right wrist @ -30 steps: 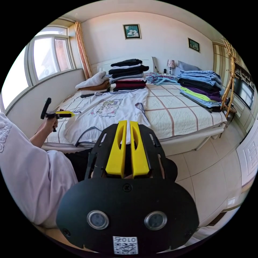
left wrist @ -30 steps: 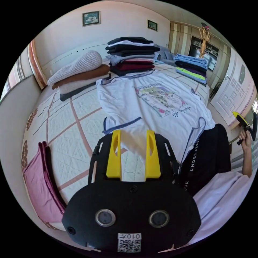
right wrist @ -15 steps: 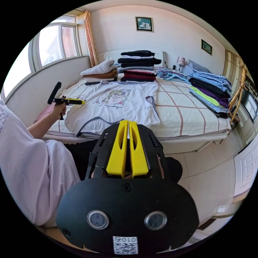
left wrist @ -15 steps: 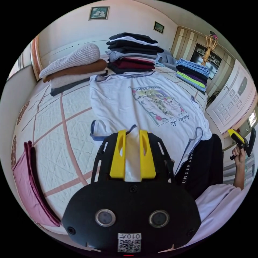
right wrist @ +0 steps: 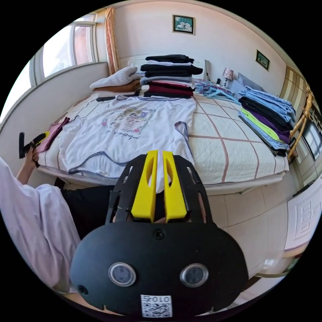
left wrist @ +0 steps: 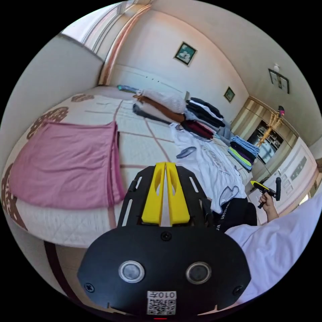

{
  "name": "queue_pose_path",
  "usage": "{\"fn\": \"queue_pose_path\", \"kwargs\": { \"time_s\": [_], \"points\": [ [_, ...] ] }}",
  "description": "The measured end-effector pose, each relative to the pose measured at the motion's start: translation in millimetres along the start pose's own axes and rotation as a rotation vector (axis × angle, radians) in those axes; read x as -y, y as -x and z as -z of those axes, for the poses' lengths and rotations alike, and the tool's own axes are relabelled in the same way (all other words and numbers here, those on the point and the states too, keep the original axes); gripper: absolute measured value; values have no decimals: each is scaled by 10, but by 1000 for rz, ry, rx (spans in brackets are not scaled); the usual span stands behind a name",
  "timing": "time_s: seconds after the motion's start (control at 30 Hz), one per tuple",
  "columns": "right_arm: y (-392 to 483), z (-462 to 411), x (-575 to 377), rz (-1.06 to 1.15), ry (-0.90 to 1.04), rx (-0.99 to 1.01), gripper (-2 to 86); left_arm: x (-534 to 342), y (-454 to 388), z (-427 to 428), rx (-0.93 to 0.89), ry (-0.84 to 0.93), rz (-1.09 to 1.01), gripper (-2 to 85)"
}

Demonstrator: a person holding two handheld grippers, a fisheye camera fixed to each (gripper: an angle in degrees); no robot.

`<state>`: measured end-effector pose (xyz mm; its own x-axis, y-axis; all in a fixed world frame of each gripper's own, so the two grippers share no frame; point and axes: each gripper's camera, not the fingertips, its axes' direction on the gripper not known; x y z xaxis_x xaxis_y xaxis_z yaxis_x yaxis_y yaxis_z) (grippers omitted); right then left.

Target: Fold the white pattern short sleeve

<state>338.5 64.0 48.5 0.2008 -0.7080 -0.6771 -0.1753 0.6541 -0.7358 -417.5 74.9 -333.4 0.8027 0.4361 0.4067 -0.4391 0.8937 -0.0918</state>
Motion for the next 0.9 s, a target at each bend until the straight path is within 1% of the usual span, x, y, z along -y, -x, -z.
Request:
{"fn": "queue_pose_path", "kwargs": {
  "time_s": [0.07, 0.1, 0.17, 0.2, 0.23, 0.3, 0.4, 0.43, 0.47, 0.53, 0.6, 0.67, 0.77, 0.9],
  "points": [
    [-209, -124, 178, -59, 38, -3, 86, -149, 229, 60, -54, 16, 83, 5],
    [-356, -208, 275, -111, 68, -15, 99, -166, 246, 100, -45, 1, 94, 6],
    [-599, -317, 369, -203, 110, 2, 114, -103, 164, 233, -5, -45, 39, 13],
    [-774, -378, 399, -269, 131, 52, 120, -56, 124, 232, -3, -36, 10, 17],
    [-858, -405, 403, -302, 133, 84, 121, 48, 47, 179, 2, 9, -41, 25],
    [-1131, -521, 406, -417, 128, 216, 122, 200, -51, 14, -7, 91, -93, 40],
    [-1236, -689, 489, -456, 173, 315, 93, 384, -246, -327, -39, 167, -166, 63],
    [-1233, -708, 513, -453, 190, 315, 84, 445, -334, -459, -47, 183, -188, 70],
    [-1216, -706, 559, -433, 215, 318, 57, 495, -416, -584, -46, 198, -206, 76],
    [-1220, -580, 598, -419, 195, 320, 39, 556, -506, -737, -52, 222, -219, 84],
    [-1301, -273, 543, -438, 115, 240, 35, 594, -557, -817, -59, 231, -221, 91],
    [-1446, -110, 414, -498, 100, 175, 33, 615, -583, -842, -27, 228, -222, 99],
    [-1649, -184, 211, -560, 151, 257, 32, 641, -552, -890, 8, 244, -215, 107],
    [-1625, -269, 137, -583, 214, 195, 45, 697, -567, -967, 31, 268, -240, 109]
  ]
}}
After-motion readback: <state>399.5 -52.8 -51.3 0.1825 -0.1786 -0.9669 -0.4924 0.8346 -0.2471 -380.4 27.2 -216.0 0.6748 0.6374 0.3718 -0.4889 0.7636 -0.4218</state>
